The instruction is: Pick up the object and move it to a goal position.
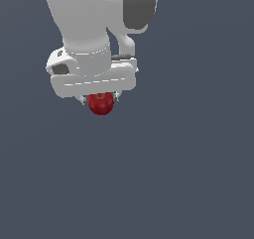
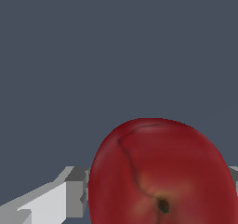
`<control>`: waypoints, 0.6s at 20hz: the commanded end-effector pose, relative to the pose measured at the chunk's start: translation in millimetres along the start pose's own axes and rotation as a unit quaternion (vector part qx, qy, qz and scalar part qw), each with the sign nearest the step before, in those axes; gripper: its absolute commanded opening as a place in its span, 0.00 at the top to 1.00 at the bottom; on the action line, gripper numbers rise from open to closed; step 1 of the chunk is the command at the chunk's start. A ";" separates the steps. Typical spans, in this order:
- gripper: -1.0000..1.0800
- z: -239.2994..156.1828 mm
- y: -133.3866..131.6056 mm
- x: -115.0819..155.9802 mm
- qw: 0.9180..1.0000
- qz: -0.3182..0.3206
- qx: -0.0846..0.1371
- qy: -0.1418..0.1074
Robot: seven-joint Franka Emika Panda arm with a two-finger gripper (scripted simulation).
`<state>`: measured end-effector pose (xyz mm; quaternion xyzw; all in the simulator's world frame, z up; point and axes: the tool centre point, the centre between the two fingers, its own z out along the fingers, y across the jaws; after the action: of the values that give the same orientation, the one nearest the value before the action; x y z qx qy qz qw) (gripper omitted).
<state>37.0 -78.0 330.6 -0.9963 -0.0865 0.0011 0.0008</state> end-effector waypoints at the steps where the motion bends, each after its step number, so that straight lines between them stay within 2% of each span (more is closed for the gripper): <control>1: 1.00 -14.9 9.2 5.8 1.000 0.000 0.000 0.001; 12: 1.00 -57.5 38.7 25.2 1.000 0.000 -0.001 0.001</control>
<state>65.9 -109.2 381.8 -0.9963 -0.0863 0.0013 0.0006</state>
